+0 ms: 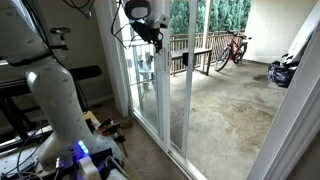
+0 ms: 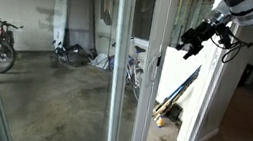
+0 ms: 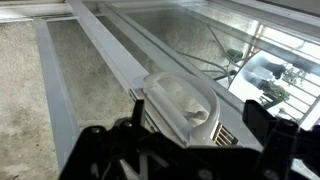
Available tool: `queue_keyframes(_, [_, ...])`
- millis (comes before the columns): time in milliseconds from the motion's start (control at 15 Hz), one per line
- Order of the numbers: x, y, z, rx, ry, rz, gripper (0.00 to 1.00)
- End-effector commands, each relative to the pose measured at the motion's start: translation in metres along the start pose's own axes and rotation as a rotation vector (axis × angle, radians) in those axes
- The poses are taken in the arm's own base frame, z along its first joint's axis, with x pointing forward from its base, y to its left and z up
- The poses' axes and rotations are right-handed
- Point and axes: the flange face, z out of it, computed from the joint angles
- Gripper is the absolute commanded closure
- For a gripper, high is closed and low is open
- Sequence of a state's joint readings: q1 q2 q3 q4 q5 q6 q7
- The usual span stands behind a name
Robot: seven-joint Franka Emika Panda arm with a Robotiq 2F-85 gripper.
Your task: Slide the glass door to the right.
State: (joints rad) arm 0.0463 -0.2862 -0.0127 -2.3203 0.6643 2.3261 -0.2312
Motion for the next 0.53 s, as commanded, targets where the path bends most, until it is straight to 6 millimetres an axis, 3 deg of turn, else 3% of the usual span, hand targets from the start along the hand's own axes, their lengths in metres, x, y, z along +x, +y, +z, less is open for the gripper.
queue_keyframes(0, [0.001,-0.001,0.017,-0.031,0.049,-0.006,0.0])
queue_keyframes(467, [0.036,-0.031,0.055,-0.024,0.059,-0.047,0.0])
